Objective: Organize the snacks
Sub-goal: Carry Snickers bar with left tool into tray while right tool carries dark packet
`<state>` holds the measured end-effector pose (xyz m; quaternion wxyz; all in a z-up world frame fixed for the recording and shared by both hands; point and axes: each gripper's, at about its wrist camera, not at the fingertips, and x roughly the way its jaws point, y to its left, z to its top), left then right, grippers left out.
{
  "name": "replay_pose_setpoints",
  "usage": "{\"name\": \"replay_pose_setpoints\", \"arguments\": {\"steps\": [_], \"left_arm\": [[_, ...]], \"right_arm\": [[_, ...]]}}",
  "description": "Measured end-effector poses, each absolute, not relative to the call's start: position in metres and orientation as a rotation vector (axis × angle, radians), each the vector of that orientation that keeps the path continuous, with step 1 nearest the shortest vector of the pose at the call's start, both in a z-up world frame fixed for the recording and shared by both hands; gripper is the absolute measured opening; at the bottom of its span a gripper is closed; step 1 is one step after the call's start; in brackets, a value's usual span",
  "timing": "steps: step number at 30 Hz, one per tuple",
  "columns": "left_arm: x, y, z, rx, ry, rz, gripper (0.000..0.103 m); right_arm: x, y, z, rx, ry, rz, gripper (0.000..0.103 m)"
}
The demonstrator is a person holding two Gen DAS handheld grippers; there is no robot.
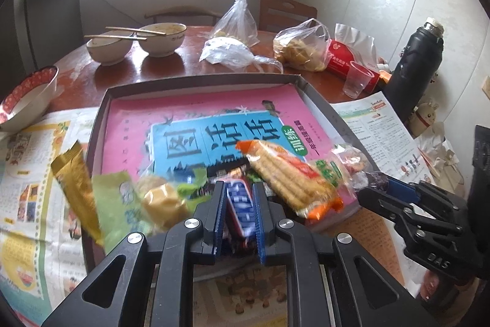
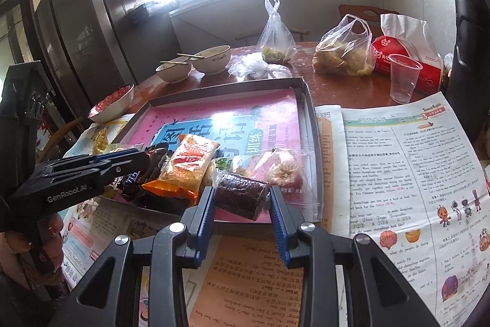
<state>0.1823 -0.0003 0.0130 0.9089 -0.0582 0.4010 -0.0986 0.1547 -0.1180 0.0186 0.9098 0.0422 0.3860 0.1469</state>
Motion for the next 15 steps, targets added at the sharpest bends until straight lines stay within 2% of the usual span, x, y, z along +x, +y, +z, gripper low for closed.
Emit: {"name": "replay_pose_setpoints", "arguments": {"steps": [5, 9, 15], "left_arm": [[0.176, 0.003, 0.011, -0.113, 0.843, -0.187, 0.024], [0.172, 0.0, 0.007, -0.108, 0.862, -0.196, 0.041], [0.173, -0.009, 0.0, -0.089, 0.873, -0.198, 0.041]], "right_arm": [[0.155, -0.118, 0.018, 0.088, 0.798, 0.306, 0.036], [0.153, -0.12, 0.019, 0.092, 0.795, 0.3, 0.036], [0.149, -0.12, 0.024, 0.084, 0.781, 0.3, 0.036]]}}
